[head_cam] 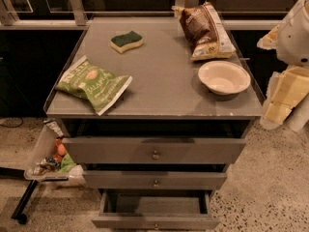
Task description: Close bottom drawer
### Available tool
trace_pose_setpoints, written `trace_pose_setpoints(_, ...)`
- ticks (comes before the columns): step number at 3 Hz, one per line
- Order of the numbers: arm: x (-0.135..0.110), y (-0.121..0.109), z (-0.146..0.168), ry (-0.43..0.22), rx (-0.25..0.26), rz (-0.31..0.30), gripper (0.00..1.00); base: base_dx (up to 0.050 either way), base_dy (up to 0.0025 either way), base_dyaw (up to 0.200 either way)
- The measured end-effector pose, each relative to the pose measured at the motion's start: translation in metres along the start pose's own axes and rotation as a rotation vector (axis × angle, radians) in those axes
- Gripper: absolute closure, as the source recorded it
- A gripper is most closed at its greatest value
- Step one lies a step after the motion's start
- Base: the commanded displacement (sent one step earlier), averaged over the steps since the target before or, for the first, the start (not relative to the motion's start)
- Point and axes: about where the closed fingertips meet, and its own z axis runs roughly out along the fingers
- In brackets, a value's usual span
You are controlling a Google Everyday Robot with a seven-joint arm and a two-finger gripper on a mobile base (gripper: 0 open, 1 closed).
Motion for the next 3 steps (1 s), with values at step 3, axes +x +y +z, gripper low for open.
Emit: trace_pose_setpoints(3, 0.000, 0.011, 0.040, -0.050, -0.034, 0.043, 0.00, -0.016, 0.00000, 0.000)
